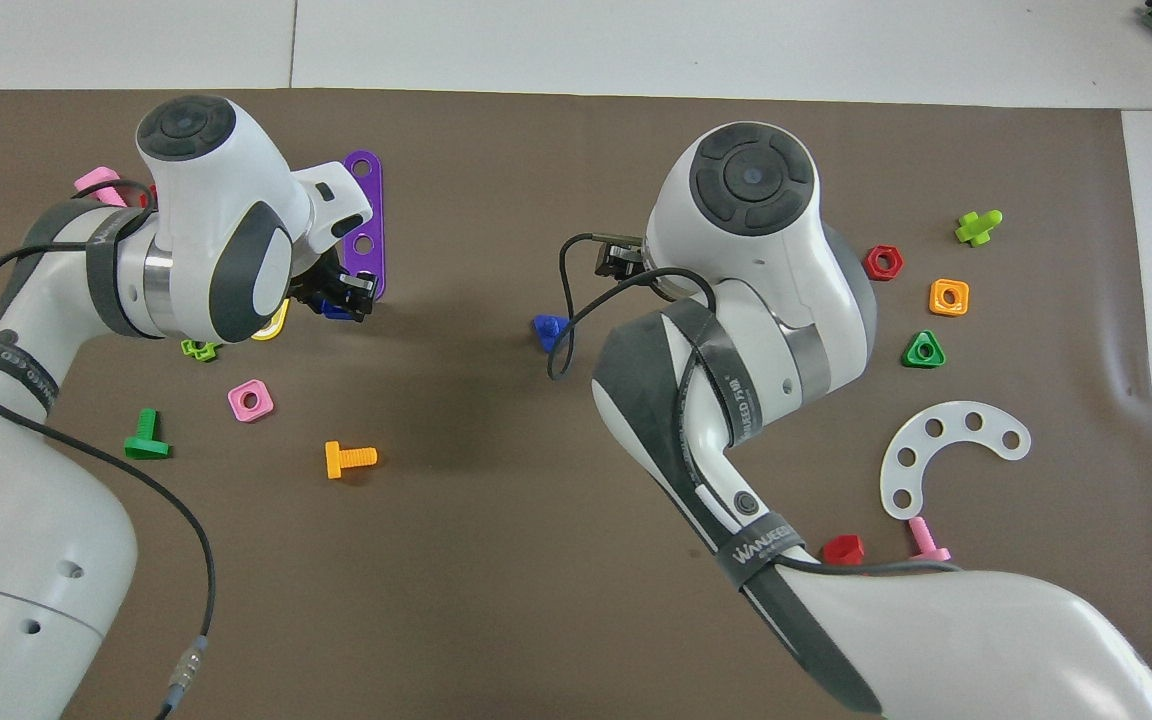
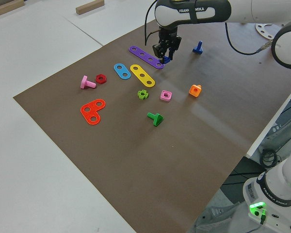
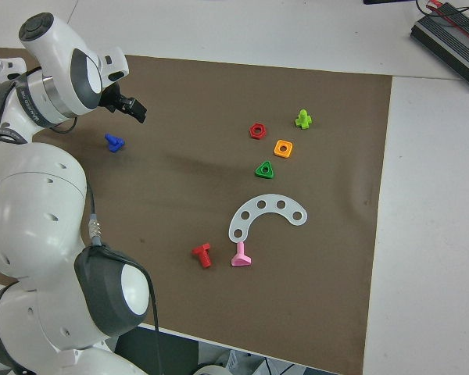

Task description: Unscrew and place screws in storage area

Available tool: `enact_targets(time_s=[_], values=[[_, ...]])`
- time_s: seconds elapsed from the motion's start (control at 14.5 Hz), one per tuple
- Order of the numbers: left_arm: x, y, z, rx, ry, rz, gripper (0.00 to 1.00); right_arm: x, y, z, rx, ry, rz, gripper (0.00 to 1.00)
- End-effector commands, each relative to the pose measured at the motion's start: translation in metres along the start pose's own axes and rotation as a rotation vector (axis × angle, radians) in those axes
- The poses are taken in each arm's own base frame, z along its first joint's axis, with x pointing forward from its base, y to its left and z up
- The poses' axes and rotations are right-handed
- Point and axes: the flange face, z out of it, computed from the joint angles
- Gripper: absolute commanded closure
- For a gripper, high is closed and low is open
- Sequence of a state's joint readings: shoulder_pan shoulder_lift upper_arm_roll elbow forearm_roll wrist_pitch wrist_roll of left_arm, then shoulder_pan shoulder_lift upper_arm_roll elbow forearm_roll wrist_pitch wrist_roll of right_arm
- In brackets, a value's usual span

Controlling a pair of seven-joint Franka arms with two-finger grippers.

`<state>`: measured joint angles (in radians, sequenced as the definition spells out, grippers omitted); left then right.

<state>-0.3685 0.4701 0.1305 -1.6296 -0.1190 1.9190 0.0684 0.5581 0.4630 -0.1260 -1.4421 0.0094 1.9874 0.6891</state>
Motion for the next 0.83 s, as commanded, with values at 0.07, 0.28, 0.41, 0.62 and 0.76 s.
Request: enact_targets(time_s=[0.07, 0.28, 0.41, 0.62, 0.76], values=[[-0.035, 0.003, 0.022, -0.015, -0.036, 0.012, 0.63, -0.003, -0.021, 0.004, 0.026, 0.029, 0.044, 0.0], [-0.036, 0.008, 0.026, -0.013, -0.026, 0.011, 0.29, -0.002, -0.021, 0.004, 0.03, 0.032, 0.046, 0.0], [-0.034, 0.008, 0.024, -0.012, -0.013, 0.015, 0.0, -0.009, -0.037, 0.012, 0.046, 0.05, 0.032, 0.0], [-0.026, 0.0, 0.017, -0.011, 0.026, 0.001, 0.0, -0.016, -0.063, 0.014, 0.062, 0.075, 0.015, 0.0], [-0.016, -0.007, 0.002, -0.009, 0.081, -0.007, 0.0, -0.024, -0.087, 0.031, 0.075, 0.099, -0.022, 0.0]])
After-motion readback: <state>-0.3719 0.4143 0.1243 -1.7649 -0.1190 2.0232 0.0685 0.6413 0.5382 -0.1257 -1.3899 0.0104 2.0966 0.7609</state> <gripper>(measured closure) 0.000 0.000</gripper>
